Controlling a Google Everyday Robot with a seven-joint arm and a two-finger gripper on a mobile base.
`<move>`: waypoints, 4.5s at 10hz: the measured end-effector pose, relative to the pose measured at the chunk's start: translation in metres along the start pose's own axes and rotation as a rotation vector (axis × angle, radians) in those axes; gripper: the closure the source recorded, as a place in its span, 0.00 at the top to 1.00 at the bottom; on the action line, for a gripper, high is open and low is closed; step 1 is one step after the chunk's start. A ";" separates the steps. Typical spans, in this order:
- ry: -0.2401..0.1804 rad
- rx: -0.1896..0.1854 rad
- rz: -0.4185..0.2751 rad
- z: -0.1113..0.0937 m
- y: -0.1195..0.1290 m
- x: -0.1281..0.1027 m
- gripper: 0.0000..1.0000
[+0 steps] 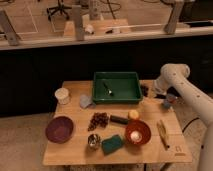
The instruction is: Wipe tray with brush
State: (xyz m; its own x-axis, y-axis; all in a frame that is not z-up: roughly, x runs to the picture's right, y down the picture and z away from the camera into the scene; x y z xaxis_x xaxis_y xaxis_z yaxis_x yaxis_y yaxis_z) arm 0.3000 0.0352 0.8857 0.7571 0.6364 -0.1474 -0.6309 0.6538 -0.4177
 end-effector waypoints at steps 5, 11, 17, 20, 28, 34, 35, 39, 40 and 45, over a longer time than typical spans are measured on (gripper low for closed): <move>-0.037 0.107 -0.041 -0.047 -0.004 -0.023 0.05; -0.078 0.138 -0.107 -0.063 0.009 -0.046 0.05; -0.138 0.041 -0.205 -0.062 0.033 -0.083 0.05; -0.096 -0.059 -0.264 -0.041 0.050 -0.103 0.05; -0.106 -0.156 -0.250 -0.035 0.049 -0.107 0.05; -0.164 -0.278 -0.289 -0.024 0.083 -0.139 0.05; -0.160 -0.275 -0.290 -0.019 0.092 -0.144 0.05; -0.141 -0.290 -0.284 0.012 0.108 -0.152 0.05; -0.138 -0.293 -0.282 0.019 0.109 -0.155 0.05; -0.100 -0.249 -0.229 0.028 0.085 -0.146 0.05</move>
State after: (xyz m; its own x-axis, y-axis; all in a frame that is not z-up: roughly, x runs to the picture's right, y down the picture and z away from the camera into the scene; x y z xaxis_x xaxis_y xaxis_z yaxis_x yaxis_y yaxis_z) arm 0.1310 0.0094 0.8966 0.8459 0.5301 0.0590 -0.3768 0.6722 -0.6373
